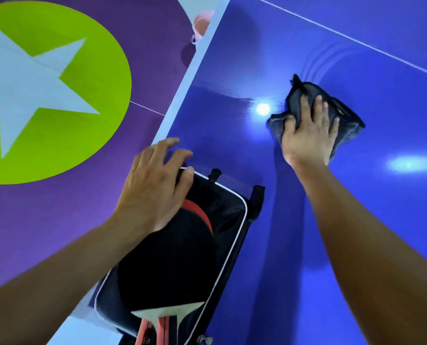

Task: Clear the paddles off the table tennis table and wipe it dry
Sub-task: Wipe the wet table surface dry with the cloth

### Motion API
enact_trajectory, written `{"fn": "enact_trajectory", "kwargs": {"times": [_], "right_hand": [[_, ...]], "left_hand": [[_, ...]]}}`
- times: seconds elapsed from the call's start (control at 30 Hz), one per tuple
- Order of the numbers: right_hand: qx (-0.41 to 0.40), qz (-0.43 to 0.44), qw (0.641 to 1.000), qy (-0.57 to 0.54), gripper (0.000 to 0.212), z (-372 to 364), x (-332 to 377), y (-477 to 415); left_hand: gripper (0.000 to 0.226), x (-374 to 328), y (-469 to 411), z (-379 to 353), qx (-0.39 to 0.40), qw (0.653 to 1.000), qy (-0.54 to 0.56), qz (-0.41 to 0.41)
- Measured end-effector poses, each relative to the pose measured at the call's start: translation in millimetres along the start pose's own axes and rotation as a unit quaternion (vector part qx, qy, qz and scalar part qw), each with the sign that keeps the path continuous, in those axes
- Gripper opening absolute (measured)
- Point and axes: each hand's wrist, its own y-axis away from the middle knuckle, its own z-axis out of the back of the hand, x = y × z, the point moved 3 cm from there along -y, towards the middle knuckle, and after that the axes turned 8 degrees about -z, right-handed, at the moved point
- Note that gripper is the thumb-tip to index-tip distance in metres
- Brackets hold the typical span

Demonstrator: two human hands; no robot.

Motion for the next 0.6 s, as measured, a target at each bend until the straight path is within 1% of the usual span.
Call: {"fn": "enact_trajectory", "kwargs": {"times": [0.07,0.13,0.17,0.27,0.3,0.33,0.4,0.43,0.53,0.6], "right_hand": [[-0.008,0.047,0.999,-0.001,0.066,-7.3,32.5,2.7],[-0.004,0.135,0.991,0.003,0.067,-16.3,83.2,7.3],[0.009,0.193,0.981,0.006,0.066,-20.8,113.7,8.8],[0.055,0.379,0.923,0.030,0.061,-27.0,186.6,3.6],[0.068,0.411,0.908,0.033,0.061,-26.3,196.5,-3.5],[0.074,0.425,0.902,0.033,0.062,-26.1,198.4,-11.2],[0.070,0.413,0.908,0.023,0.062,-24.7,185.9,-19.7],[0.063,0.386,0.920,0.014,0.062,-23.3,172.0,-24.7],[0.024,0.249,0.968,-0.018,0.064,-15.5,102.9,-49.7],[-0.007,0.147,0.989,-0.019,0.069,-5.1,39.2,-75.8]], "left_hand": [[0.050,9.2,-26.3,-1.4,0.000,1.000,0.005,-0.009],[0.052,13.4,-46.6,-7.0,0.005,1.000,0.001,-0.021],[0.051,15.0,-52.3,-10.1,0.007,1.000,-0.003,-0.027],[0.046,17.7,-53.6,-15.9,0.007,0.999,-0.020,-0.041],[0.046,18.1,-51.8,-17.0,0.007,0.999,-0.022,-0.047],[0.046,18.4,-50.4,-18.0,0.006,0.998,-0.025,-0.054],[0.042,17.4,-50.4,-17.0,-0.005,0.998,-0.034,-0.052],[0.038,15.9,-54.3,-16.3,-0.016,0.998,-0.042,-0.047],[0.031,12.0,-76.0,-16.4,-0.035,0.996,-0.067,-0.041],[0.031,9.8,-95.2,-20.3,-0.048,0.994,-0.080,-0.064]]}}
